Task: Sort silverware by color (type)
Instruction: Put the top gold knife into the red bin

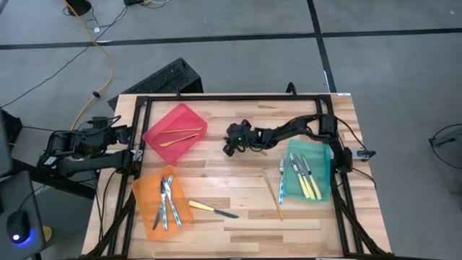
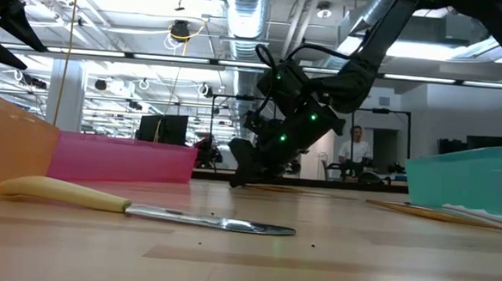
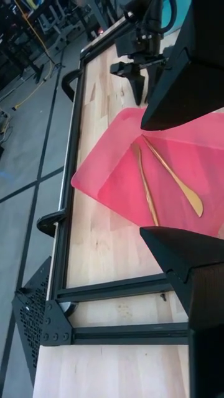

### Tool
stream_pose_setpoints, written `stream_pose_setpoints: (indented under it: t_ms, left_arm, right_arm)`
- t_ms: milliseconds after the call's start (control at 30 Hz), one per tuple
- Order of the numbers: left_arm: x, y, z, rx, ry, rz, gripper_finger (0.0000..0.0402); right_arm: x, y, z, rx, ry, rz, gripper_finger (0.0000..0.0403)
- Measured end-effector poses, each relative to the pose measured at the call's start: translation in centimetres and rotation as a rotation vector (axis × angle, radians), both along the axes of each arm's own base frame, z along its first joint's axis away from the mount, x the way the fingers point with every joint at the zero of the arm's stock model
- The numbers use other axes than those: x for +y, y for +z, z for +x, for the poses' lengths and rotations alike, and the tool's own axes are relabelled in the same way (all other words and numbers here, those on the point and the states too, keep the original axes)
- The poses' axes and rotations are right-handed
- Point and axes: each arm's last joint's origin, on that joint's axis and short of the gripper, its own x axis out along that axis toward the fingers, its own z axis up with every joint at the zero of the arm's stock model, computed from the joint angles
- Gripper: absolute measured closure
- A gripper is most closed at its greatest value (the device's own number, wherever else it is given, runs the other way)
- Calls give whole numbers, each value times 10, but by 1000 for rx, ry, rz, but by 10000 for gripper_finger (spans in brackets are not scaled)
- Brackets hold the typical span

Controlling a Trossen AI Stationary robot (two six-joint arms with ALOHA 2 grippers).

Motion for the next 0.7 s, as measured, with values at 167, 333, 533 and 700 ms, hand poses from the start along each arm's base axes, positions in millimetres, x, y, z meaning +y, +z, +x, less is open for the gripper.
stream_pose_setpoints:
  t_ms: [167,333,533,700]
  left_arm:
    - [0,0,0,0,0,-1,155]
    - [0,0,0,-1,0,-1,155]
    - [0,0,0,-1,0,-1,155]
    - [0,0,0,-2,2,-1,155]
  right_arm:
    - [1,0,0,-33,-66,50,275]
    - [2,-1,-1,-46,-114,75,354]
    - [3,0,0,-76,-145,100,385]
    - [3,14,1,-111,-134,103,386]
